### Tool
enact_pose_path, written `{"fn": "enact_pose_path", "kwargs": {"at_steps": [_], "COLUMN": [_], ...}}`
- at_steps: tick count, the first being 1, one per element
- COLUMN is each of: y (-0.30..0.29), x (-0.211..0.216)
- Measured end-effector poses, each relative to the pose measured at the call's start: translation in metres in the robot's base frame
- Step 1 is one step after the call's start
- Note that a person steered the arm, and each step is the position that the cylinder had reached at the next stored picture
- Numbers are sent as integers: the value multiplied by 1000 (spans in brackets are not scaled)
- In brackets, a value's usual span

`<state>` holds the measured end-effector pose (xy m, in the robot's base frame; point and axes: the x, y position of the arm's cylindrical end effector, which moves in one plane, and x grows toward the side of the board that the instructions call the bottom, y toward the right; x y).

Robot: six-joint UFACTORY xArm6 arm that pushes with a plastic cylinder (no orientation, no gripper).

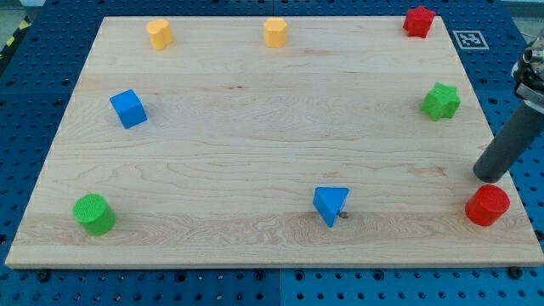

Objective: Point your arm at the bottom right corner of the board

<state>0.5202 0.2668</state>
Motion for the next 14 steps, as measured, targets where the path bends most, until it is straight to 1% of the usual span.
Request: {"fn": "enact_pose_path", "kwargs": {"at_steps": [1, 3, 5, 8, 12, 13, 14], "y": [9, 46, 58, 58, 53, 28, 26], "x": [2, 5, 28, 88, 95, 95, 94]}}
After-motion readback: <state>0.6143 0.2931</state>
